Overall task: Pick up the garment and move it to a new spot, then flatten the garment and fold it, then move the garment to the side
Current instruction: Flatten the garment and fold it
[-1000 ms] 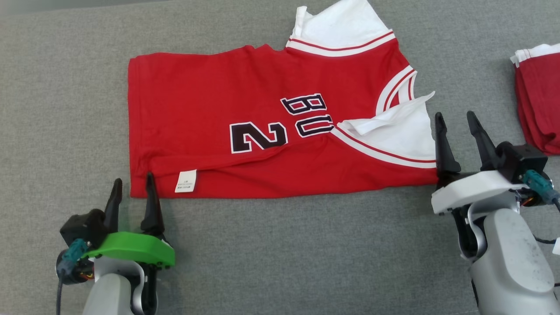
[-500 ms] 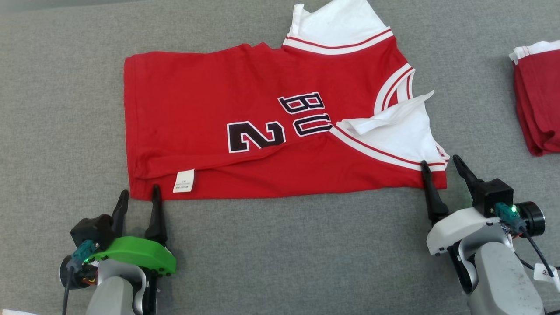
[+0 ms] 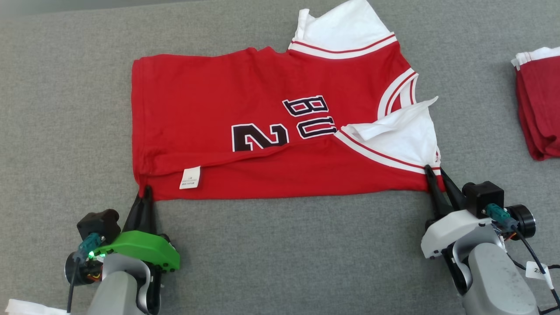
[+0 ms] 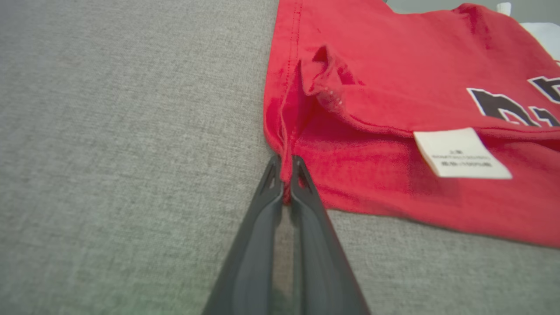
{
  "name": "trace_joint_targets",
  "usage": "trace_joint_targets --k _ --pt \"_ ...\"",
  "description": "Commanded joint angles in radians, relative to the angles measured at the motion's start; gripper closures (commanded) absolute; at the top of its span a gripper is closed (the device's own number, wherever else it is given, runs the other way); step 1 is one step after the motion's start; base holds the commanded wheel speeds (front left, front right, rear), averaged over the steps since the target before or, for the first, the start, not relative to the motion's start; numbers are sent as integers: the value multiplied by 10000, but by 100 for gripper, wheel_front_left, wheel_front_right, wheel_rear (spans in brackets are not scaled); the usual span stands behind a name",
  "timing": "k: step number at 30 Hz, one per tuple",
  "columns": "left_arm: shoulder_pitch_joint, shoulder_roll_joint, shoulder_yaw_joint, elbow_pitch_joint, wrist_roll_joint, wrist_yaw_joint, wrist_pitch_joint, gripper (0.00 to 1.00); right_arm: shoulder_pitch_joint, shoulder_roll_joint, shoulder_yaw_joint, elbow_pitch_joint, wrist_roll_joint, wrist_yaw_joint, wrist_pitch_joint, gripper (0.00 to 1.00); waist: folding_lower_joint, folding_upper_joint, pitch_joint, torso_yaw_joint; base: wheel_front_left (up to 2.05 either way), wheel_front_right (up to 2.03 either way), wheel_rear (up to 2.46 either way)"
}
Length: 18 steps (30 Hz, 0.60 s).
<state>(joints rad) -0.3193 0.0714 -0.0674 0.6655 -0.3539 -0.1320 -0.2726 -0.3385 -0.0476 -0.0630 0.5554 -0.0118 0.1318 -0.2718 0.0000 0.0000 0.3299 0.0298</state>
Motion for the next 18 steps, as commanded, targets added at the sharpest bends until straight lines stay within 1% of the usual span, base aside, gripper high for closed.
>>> trace_joint_targets --k 1,5,11,14,18 --pt "171 -29 -77 -141 -8 32 121 100 -28 -63 -50 0 182 -24 114 100 0 0 -157 54 0 0 0" --pt "138 115 141 -997 -80 32 88 100 -376 -57 -137 -447 598 -24 80 100 0 0 -540 112 0 0 0" --pt "458 75 585 -1940 116 32 88 100 -589 -63 -249 -745 927 -24 80 100 0 0 -1382 206 0 0 0" --pt "832 -12 713 -1977 208 32 88 100 -231 -63 -221 -674 922 -24 80 100 0 0 -1848 269 0 0 0" --pt "1744 -83 928 -1659 275 34 88 100 498 -127 30 -389 1106 -24 80 100 0 0 -2338 319 0 0 0"
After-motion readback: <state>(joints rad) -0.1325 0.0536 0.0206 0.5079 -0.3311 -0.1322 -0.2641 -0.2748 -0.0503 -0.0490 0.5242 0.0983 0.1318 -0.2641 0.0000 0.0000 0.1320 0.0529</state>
